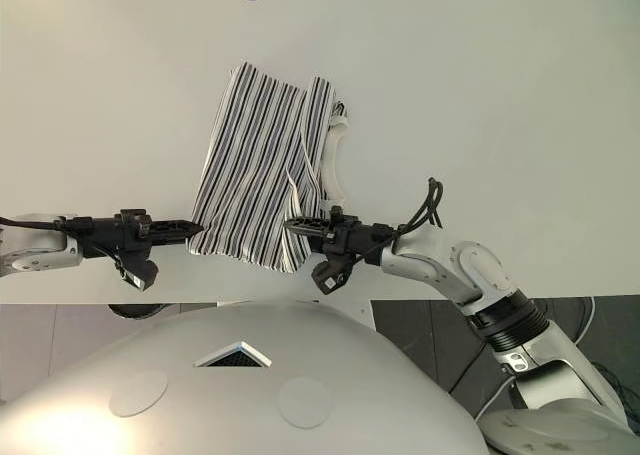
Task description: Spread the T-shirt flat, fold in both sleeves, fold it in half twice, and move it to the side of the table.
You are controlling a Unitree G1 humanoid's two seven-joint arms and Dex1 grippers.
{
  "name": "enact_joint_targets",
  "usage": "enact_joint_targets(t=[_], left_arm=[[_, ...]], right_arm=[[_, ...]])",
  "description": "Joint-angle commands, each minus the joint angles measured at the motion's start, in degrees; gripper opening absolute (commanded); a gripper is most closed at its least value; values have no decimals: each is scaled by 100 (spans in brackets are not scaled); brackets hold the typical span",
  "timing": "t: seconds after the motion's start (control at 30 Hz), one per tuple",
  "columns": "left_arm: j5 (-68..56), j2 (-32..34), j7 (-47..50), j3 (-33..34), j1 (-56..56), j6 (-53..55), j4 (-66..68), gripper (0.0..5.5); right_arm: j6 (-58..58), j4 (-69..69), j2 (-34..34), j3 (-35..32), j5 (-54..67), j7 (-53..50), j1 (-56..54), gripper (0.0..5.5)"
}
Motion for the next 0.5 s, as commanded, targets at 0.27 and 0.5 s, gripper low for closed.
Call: enact_joint_targets(t=[0.27,0.5], left_arm=[[-692,149,-671,231,352,108,-387,3],[-3048,731,-1502,420,1274,865,-1614,3]], right_arm=[[608,415,-436,-36,-39,711,334,9],[1655,-1351,-1120,-1414,2898,1402,1404,1]])
